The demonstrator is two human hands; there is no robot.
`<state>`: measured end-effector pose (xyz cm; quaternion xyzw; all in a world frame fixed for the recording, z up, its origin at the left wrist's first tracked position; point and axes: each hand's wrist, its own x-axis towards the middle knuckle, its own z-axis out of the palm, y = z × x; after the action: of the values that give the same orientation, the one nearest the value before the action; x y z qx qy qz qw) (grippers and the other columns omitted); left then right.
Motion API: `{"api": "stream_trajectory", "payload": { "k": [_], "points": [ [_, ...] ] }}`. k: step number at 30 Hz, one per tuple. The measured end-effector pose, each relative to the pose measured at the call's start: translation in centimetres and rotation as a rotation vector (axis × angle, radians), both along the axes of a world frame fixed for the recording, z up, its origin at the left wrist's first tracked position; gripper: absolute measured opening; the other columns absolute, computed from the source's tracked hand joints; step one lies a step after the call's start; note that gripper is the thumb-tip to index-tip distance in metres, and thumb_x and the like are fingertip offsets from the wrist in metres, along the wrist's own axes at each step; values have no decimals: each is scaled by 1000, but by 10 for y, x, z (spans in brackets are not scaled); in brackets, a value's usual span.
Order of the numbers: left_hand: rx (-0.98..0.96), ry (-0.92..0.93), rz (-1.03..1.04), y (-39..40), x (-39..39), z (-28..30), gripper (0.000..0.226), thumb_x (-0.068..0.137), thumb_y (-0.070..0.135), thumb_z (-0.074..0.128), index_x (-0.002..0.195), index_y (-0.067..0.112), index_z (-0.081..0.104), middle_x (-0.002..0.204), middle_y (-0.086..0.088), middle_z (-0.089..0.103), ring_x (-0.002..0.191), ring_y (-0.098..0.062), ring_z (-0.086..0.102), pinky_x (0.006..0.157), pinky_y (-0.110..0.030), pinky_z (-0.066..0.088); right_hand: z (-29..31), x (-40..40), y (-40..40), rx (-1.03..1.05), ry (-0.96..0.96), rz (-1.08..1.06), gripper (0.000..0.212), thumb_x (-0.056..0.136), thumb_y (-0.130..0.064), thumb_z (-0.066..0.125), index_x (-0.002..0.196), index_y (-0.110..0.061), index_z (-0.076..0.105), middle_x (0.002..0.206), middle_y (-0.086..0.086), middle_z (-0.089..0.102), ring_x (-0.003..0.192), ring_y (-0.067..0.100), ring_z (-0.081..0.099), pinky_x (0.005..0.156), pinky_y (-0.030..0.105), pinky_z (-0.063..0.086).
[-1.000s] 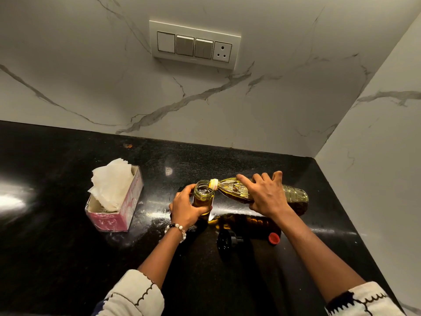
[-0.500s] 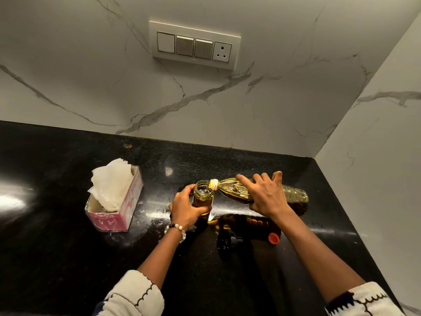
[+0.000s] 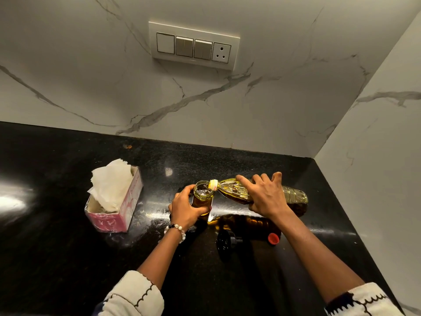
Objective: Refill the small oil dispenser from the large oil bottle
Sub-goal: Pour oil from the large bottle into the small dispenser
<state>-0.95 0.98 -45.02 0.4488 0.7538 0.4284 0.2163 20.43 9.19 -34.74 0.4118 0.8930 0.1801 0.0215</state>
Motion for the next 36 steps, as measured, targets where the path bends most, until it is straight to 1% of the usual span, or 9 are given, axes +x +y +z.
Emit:
{"api": "stream_trajectory", "payload": {
  "k": [6, 11, 18, 21, 26, 31, 33, 36],
  "points": [
    [11, -9, -4, -1, 1, 1, 77, 50, 48, 82, 120, 31, 57, 110, 8, 65, 107, -17, 54, 93, -47, 43, -1, 1, 0, 11, -12, 0, 91, 75, -38, 72, 147, -33, 16, 120, 7, 56, 105, 26, 53, 84, 42, 25],
    [6, 3, 1, -1, 1, 2, 76, 54, 42, 87, 122, 30, 57, 112, 7, 65, 108, -17, 53, 93, -46, 43, 0, 1, 0, 12, -14, 0, 91, 76, -37, 71, 147, -33, 15, 121, 7, 56, 106, 25, 53, 84, 42, 26],
    [-1, -9, -6, -1, 1, 3, 77, 51, 46, 85, 121, 31, 56, 112, 7, 65, 109, -17, 54, 94, -48, 43, -1, 1, 1, 12, -16, 7, 92, 74, -37, 73, 147, -33, 18, 120, 8, 58, 104, 26, 54, 83, 43, 26],
    [-5, -12, -5, -2, 1, 4, 79, 49, 51, 79, 121, 31, 56, 112, 7, 65, 109, -17, 54, 94, -48, 43, 0, 2, 1, 12, -19, 5, 91, 74, -36, 72, 147, -33, 18, 120, 8, 57, 104, 26, 54, 84, 43, 26],
    [-6, -9, -13, -2, 1, 4, 75, 53, 45, 83, 121, 30, 56, 113, 6, 64, 111, -18, 53, 94, -50, 42, 0, 2, 2, 12, -26, 3, 91, 75, -36, 71, 147, -33, 15, 121, 7, 56, 106, 26, 53, 84, 43, 26],
    [-3, -22, -7, -3, 2, 6, 79, 46, 55, 73, 120, 31, 57, 112, 7, 64, 110, -17, 54, 94, -48, 43, 0, 2, 2, 9, -27, -1, 92, 75, -37, 71, 147, -33, 14, 121, 7, 56, 106, 26, 52, 85, 43, 26],
    [8, -23, -3, -4, 2, 7, 77, 48, 52, 78, 119, 32, 57, 111, 8, 64, 109, -17, 54, 94, -47, 42, 0, 2, 2, 7, -27, -2, 92, 75, -37, 71, 147, -34, 13, 121, 6, 55, 106, 26, 52, 85, 43, 25],
    [10, -15, 0, -3, 2, 6, 73, 54, 42, 86, 120, 31, 57, 112, 7, 64, 110, -17, 53, 95, -47, 41, 0, 2, 1, 4, -23, -2, 92, 76, -37, 71, 147, -34, 13, 120, 6, 55, 106, 26, 52, 85, 44, 26]
  ]
}}
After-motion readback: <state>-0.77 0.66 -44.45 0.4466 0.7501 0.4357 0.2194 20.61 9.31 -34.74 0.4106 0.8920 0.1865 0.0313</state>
